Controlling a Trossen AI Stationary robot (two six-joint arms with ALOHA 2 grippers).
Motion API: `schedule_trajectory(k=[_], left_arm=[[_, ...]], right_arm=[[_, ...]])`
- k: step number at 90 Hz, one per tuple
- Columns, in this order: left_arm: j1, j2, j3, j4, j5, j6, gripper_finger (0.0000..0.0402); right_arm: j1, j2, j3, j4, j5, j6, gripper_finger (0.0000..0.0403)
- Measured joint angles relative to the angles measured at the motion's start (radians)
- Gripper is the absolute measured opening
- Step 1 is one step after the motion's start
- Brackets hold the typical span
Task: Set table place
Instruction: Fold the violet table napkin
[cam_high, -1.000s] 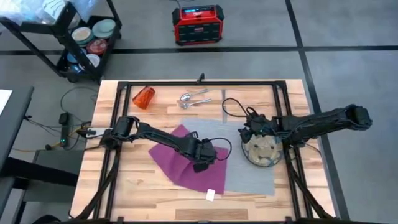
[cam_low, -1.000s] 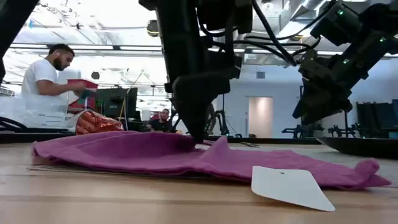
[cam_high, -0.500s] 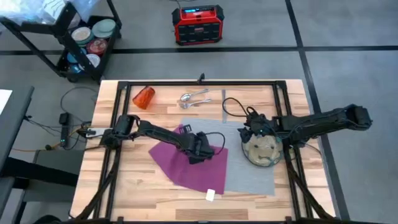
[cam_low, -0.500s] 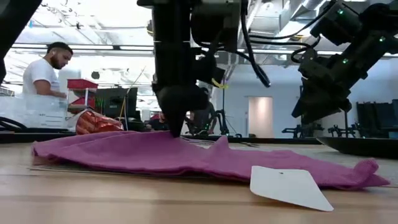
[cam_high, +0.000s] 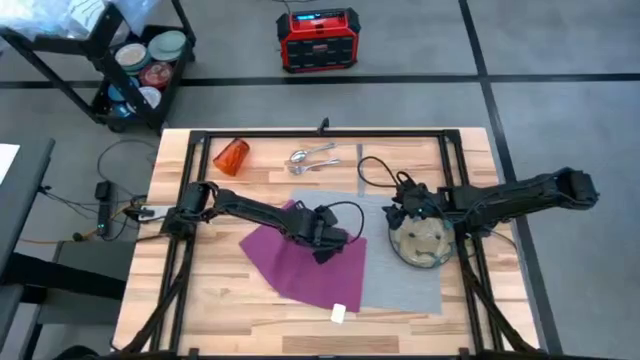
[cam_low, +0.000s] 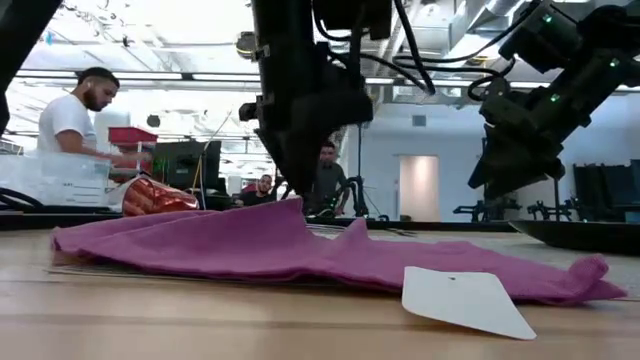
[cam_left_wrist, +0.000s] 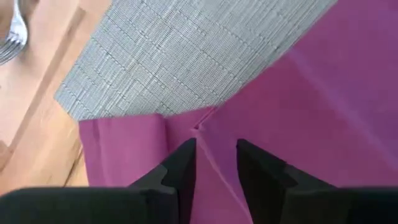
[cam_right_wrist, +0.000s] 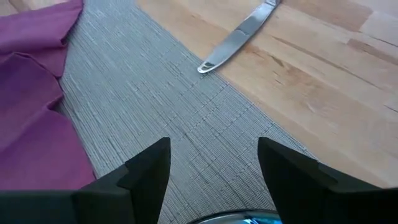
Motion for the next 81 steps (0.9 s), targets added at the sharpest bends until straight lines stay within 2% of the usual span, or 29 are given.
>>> schedule_trajectory(k=[8, 19, 24, 35, 46, 58, 71, 81], left_arm=[[0.001, -0.02, -0.032, 0.048, 0.025, -0.018, 0.0095], [0.032, -0.093, -0.167, 0.249, 0.18, -0.053, 0.0095], [0.046, -0.135, -0.248, 0.327, 0.216, -0.086, 0.0095], [0.077, -0.258, -0.385, 0.427, 0.212, -0.164, 0.0095], [0.097, -0.352, -0.454, 0.428, 0.169, -0.196, 0.0095], [0.101, -0.373, -0.49, 0.464, 0.177, -0.209, 0.0095], [0.097, -0.352, -0.515, 0.549, 0.252, -0.22, 0.0095], [0.087, -0.351, -0.518, 0.546, 0.238, -0.217, 0.0095]], right_arm=[[0.0, 0.0, 0.0, 0.003, 0.0, -0.001, 0.0228], [0.0, 0.0, 0.0, 0.005, 0.0, -0.014, 0.0228], [0.003, 0.0, 0.0, 0.002, 0.0, -0.016, 0.0228], [0.011, 0.0, 0.0, -0.002, 0.0, -0.019, 0.0228], [0.02, 0.0, 0.0, 0.0, 0.0, -0.019, 0.0228], [0.02, 0.0, 0.0, 0.019, 0.001, -0.021, 0.0228], [0.02, 0.0, 0.0, 0.03, 0.001, -0.02, 0.0228], [0.02, 0.0, 0.0, 0.03, 0.001, -0.02, 0.0228]])
